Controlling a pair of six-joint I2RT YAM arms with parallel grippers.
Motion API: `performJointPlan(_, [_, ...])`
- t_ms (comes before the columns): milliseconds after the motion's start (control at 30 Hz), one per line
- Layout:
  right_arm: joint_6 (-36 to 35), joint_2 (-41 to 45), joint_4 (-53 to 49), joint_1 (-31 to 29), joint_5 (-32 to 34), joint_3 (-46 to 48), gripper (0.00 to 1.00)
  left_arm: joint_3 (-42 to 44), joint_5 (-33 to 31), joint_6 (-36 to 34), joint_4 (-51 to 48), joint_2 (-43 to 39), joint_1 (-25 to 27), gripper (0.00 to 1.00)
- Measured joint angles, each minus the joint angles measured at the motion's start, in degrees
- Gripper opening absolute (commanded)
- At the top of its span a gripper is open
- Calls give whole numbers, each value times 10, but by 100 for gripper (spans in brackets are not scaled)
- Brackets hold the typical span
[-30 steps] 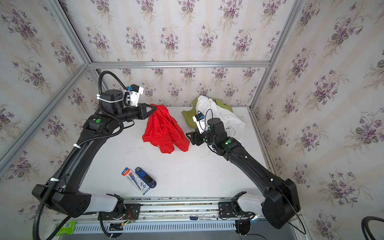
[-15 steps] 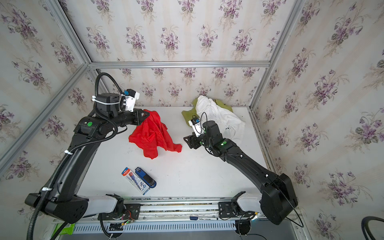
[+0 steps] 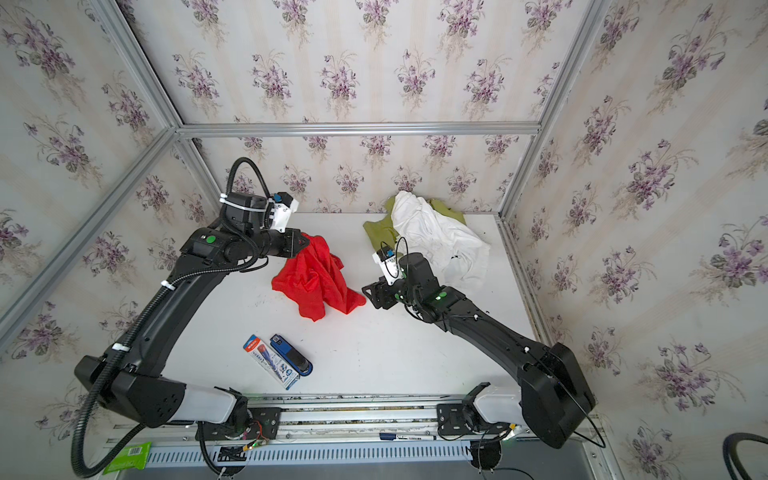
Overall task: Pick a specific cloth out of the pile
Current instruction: 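Carry the red cloth with the left gripper toward the robot and lower it, then open the left gripper to release the red cloth on the table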
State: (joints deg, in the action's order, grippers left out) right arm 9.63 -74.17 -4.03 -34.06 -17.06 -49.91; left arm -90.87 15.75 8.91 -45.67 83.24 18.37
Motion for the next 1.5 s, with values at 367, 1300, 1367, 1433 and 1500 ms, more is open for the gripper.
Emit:
performJointPlan(367, [0, 10, 4, 0, 19, 29, 70, -31, 2, 3, 2, 77, 64, 0])
performJointPlan(1300, [-16, 11, 10, 0, 49, 47, 71, 186, 17, 31, 118, 79, 113, 0])
performJointPlan(1367, [-16, 7, 10, 0, 49, 47, 71, 202, 11, 30, 124, 77, 113, 0])
performJointPlan(1433, [-16, 3, 10, 0, 49, 46, 71, 219, 9, 30, 132, 74, 113, 0])
performJointPlan(1500, [-16, 1, 10, 0, 49, 46, 71, 232, 10, 31, 139, 74, 113, 0])
